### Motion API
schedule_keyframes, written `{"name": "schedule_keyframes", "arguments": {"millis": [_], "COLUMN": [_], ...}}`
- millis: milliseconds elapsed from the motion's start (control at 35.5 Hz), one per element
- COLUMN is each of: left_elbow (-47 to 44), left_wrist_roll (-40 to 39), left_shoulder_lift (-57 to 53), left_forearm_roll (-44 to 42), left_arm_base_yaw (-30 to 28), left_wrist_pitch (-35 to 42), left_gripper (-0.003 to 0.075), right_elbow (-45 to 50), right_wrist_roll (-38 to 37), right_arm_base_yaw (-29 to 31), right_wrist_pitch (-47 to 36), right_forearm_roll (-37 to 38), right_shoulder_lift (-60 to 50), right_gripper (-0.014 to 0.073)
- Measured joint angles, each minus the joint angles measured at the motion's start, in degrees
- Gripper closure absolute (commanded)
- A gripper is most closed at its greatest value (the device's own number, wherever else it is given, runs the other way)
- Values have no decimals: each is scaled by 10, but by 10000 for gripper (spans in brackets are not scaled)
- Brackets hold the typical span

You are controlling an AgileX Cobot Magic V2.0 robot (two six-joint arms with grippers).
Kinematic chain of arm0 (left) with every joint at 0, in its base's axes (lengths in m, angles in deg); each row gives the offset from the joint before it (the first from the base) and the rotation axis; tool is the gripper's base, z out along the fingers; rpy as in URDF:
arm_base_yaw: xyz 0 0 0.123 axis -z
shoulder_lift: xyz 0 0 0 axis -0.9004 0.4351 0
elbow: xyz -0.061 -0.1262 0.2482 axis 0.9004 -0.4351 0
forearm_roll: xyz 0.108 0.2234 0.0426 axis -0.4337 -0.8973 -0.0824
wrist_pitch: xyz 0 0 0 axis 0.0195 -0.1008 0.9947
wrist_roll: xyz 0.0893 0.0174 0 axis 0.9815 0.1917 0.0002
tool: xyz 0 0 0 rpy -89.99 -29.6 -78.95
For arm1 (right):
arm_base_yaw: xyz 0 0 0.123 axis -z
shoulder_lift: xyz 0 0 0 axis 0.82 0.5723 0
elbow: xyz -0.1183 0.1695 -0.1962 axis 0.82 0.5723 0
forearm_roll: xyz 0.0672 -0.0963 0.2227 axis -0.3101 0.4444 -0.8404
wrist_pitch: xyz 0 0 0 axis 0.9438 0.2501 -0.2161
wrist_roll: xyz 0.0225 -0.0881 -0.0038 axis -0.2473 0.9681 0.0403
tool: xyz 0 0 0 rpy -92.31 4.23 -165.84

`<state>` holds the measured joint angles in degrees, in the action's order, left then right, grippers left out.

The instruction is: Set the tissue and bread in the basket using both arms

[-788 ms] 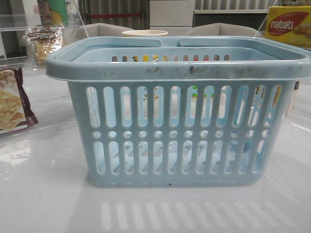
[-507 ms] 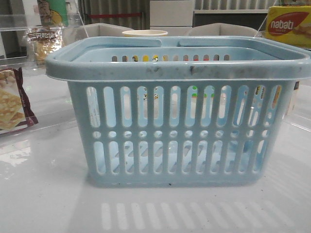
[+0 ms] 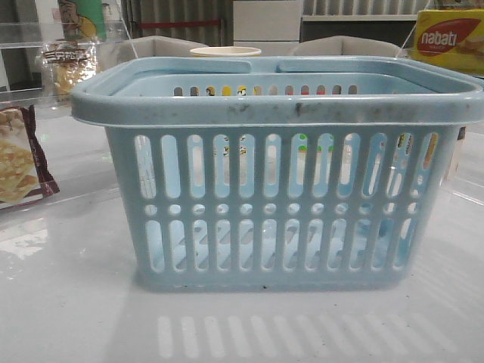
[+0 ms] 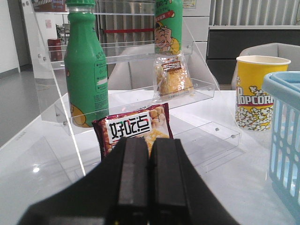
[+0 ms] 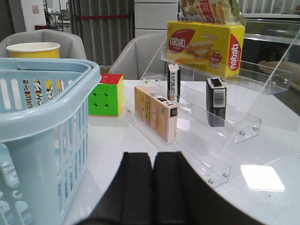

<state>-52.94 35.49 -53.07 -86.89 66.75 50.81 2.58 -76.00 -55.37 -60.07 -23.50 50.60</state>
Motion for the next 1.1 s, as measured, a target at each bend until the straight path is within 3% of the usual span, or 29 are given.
{"name": "schedule_keyframes", "arguments": {"millis": [394, 619, 873, 1098], "left_elbow": [4, 78, 221, 333], "left_wrist_roll": [0, 0, 0, 0], "left_shoulder_lift": [0, 0, 6, 86], "left_forearm_roll": [0, 0, 0, 0], "left_arm_base_yaw": [0, 0, 0, 0], "left_wrist_pitch": [51, 44, -37, -148], "left_gripper": [629, 629, 629, 629], "right_elbow": [-1, -98, -255, -367], "right_wrist_roll": [0, 0, 0, 0], "right_arm_base_yaw": [0, 0, 0, 0], "right_wrist_pitch": [-17, 21, 113, 235], "right_forearm_roll": [0, 0, 0, 0], "right_shoulder_lift": [0, 0, 44, 137], "right_gripper": [537, 537, 537, 537]}}
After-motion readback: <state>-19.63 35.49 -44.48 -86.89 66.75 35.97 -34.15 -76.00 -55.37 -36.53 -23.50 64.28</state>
